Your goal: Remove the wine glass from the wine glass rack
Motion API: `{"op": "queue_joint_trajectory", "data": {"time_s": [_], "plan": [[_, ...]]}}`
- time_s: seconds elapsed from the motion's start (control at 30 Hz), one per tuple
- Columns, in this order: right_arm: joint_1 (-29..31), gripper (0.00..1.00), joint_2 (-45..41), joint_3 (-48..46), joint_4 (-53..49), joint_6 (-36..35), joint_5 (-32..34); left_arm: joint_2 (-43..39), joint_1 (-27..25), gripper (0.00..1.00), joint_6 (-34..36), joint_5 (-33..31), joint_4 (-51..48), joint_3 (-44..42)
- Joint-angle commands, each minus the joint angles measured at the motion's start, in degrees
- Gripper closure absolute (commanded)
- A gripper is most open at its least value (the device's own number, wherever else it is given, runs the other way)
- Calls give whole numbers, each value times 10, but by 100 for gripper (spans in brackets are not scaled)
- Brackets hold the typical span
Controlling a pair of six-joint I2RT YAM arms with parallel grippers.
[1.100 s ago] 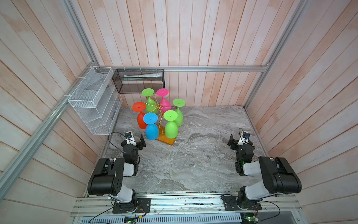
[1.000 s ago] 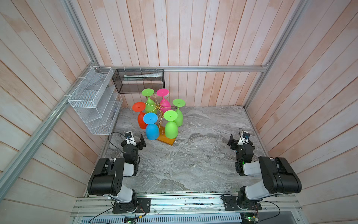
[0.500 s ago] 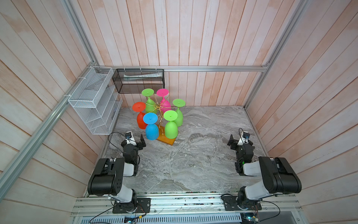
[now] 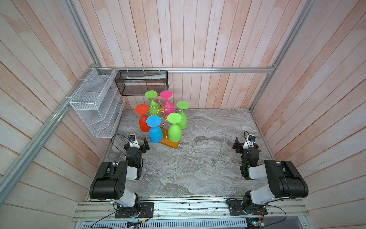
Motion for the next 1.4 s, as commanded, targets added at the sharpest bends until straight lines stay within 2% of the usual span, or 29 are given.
{"op": "queue_joint_trajectory", "data": {"time_s": [0.0, 0.1, 0.17, 0.27, 0.4, 0.53, 0.6, 0.67, 0.73, 0.83, 0.97, 1.13, 1.37], "plan": [[6, 2, 2, 10, 0, -1, 11, -30, -21, 0, 27, -26, -15, 10], [7, 2, 1, 8, 3, -1, 15, -65, -31, 0, 30, -47, -73, 23], [12, 2, -7, 6, 3, 8, 56, -89, -33, 0, 26, -57, -103, 30], [14, 2, -11, -5, 16, 9, 66, -114, -33, 0, 17, -78, -138, 41], [28, 2, -11, -8, 26, -4, 77, -131, -33, 0, -29, -123, -207, 64], [30, 2, -22, 7, -5, -12, 67, -127, -32, 0, -76, -172, -256, 79], [31, 2, -34, 14, -11, -8, 94, -131, -31, 0, -94, -176, -284, 86], [32, 2, -71, 35, -83, -3, 103, -133, -30, 0, -119, -195, -317, 98], [32, 2, -89, 70, -173, 13, 131, -139, -16, 0, -161, -186, -362, 111], [35, 2, -105, 94, -226, 59, 179, -151, 1, 0, -211, -192, -442, 135], [37, 2, -144, 121, -292, 128, 150, -180, 25, 0, -267, -182, -531, 155], [55, 5, -158, 204, -408, 218, 115, -233, 42, 0, -315, -172, -647, 171], [152, 6, -151, 329, -537, 248, 101, -315, 68, 0, -321, -103, -764, 198]]}}
